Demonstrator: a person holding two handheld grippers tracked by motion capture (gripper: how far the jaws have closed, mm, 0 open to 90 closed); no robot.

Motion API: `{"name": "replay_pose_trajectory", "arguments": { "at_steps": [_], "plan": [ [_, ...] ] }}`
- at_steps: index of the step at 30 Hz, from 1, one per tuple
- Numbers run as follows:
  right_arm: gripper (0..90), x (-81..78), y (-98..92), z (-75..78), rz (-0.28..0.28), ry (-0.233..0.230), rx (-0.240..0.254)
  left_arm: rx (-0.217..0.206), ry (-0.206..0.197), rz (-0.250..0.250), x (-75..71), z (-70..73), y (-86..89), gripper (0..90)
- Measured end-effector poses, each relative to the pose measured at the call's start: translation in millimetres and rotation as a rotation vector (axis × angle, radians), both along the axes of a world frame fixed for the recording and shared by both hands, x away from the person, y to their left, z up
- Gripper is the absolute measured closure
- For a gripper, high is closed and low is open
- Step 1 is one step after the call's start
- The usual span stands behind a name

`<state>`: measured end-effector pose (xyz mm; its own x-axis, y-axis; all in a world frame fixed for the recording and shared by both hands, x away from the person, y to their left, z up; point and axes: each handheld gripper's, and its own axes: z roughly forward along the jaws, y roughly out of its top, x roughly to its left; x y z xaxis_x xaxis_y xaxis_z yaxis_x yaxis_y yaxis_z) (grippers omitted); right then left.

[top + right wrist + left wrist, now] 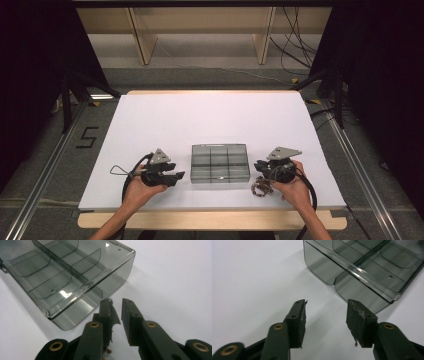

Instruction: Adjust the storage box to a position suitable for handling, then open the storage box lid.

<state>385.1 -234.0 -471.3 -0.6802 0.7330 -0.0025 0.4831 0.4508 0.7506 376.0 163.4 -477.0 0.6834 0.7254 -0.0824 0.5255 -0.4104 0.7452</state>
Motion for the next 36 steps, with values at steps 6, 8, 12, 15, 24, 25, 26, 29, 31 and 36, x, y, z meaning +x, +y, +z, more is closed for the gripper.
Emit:
{"name": "replay_pose_trajectory", "arguments": {
  "at_steps": [6,8,12,15,24,25,26,29,31,36],
  "plan": [
    [79.0,-5.1,-1.5,3.3,0.013,-0.030,0.008,-0.028,0.006,-0.003,-11.7,3.9,-1.2,40.7],
    [79.5,-7.8,-2.0,4.9,0.012,-0.036,0.016,-0.025,0.001,-0.019,-14.1,4.0,-0.2,39.0],
    [81.0,-12.1,-3.7,6.3,0.017,-0.028,0.023,-0.032,0.010,-0.008,-18.0,3.9,1.5,35.7],
    [83.3,-20.0,-5.0,7.0,0.019,-0.028,0.029,-0.036,0.003,-0.001,-23.5,4.7,5.6,33.7],
    [87.7,-36.6,-4.8,7.4,0.050,-0.025,0.037,-0.038,-0.018,0.003,-36.2,2.1,5.6,31.5],
    [88.0,-37.4,-4.8,7.3,0.059,-0.027,0.034,-0.027,-0.024,-0.007,-36.1,2.0,6.2,31.4],
    [88.5,-39.6,-4.2,6.9,0.056,-0.017,0.038,-0.039,-0.021,-0.007,-36.6,1.7,5.5,31.2],
    [89.1,-42.7,-3.7,6.5,0.050,-0.008,0.043,-0.034,-0.021,-0.013,-36.9,2.0,5.7,30.8],
    [89.7,-42.0,-4.3,5.6,0.072,-0.024,0.035,-0.035,-0.020,-0.015,-37.3,2.6,5.2,30.7],
    [90.0,-43.9,0.9,3.0,0.091,-0.020,0.033,-0.037,-0.023,-0.017,-37.7,2.4,4.3,30.5]
  ]
}}
